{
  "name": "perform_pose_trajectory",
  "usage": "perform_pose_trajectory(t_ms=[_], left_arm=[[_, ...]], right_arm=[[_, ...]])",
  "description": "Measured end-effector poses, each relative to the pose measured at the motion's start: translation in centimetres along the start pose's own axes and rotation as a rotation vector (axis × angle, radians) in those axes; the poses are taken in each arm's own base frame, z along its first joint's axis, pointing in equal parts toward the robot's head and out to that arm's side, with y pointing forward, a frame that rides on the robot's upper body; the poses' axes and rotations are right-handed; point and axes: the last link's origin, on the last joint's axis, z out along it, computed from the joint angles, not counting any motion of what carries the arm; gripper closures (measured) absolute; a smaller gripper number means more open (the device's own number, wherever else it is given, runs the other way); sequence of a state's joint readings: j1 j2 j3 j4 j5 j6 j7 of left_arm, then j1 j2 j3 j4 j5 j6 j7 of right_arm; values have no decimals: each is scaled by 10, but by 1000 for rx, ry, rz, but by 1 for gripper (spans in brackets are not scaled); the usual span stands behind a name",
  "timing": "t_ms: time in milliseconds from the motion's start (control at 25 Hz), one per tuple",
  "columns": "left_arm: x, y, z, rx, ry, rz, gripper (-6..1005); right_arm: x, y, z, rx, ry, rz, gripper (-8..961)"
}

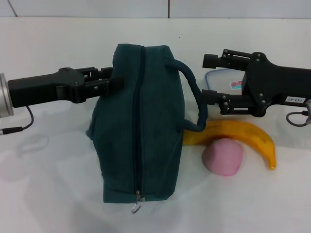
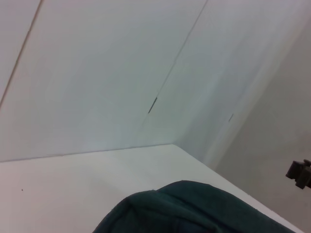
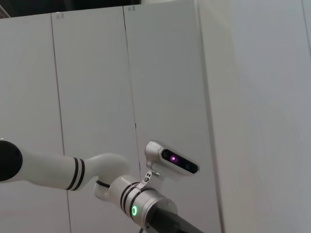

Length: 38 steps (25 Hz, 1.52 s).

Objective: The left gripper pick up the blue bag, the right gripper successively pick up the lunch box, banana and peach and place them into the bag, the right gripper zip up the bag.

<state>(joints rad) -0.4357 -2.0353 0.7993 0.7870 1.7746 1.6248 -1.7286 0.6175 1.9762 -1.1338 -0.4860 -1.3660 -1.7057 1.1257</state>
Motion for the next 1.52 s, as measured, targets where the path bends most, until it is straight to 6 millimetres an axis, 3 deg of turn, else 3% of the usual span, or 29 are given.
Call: perform_pose_trajectory(t_ms=[200,640,760,1000,1200,1520], left_arm=[[-4,1,2,9,21,28,505],[-5,2,6,9,30,19,752],[-3,0,6,16,38,8,942],[0,-1,10,16,36,0,951],[0,0,12,12,29,22,951],[-5,-2,12,19,-29,55,951]], right_arm=[[3,2,-3,10,-3,7,206],[10,4,-10,74,-23,26,211],[18,4,-9,120,-25,33,213],[36,-1,-13,303,-150,163,215],[51,-7,-31,532,-332,339,217],[83,21,-66,840,-607,590,221]])
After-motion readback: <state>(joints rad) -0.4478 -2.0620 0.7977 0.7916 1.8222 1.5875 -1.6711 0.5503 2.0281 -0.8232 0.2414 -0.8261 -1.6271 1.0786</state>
